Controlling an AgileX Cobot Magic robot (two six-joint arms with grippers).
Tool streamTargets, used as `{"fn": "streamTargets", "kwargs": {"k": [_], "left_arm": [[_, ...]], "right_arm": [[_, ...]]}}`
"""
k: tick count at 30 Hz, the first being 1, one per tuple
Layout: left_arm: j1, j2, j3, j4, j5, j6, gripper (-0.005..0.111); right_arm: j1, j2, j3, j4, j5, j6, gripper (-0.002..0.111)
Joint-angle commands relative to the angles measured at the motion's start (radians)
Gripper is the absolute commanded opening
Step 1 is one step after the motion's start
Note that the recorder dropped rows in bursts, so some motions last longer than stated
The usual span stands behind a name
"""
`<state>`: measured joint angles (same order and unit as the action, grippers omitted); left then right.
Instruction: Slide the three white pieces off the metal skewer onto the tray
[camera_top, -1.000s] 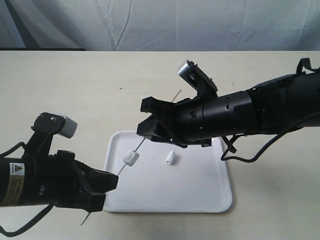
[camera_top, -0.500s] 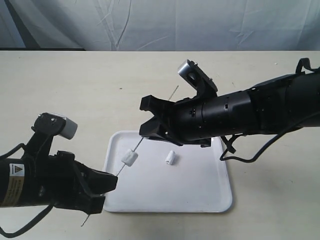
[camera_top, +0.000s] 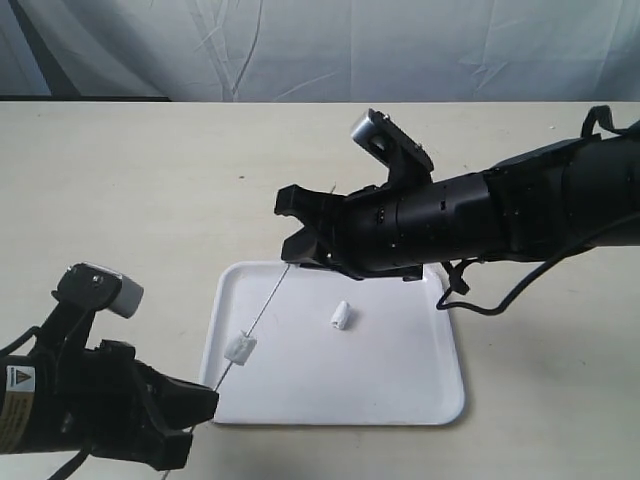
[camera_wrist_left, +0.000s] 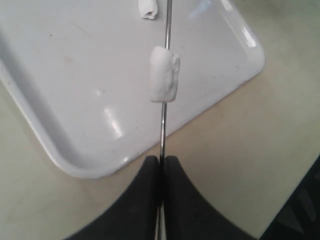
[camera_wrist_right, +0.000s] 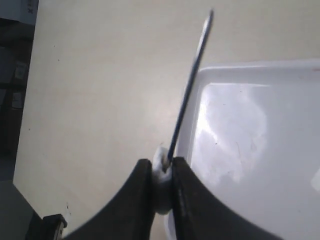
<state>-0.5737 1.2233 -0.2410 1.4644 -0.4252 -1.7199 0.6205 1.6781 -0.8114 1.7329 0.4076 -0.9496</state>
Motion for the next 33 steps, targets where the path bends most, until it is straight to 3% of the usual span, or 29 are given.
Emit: {"fn": "streamTargets", "kwargs": {"k": [1,18,33], "left_arm": [[-0.006,-0.001,0.053,0.027,-0.027,-0.003,0.000],[-0.006,-0.001,0.121,0.011,0.043,-0.003,0.000],[-0.006,-0.040,0.069,-0.031,0.096,0.025,0.000]], "right_arm": [[-0.014,-0.007,-0.012,0.012,-0.161,-0.018,0.004],[-0.016,-0.009,-0.013,0.012,-0.350,-0.018,0.004],[-0.008,-0.007,0.010,0.012,-0.268,-0.018,0.004]]}}
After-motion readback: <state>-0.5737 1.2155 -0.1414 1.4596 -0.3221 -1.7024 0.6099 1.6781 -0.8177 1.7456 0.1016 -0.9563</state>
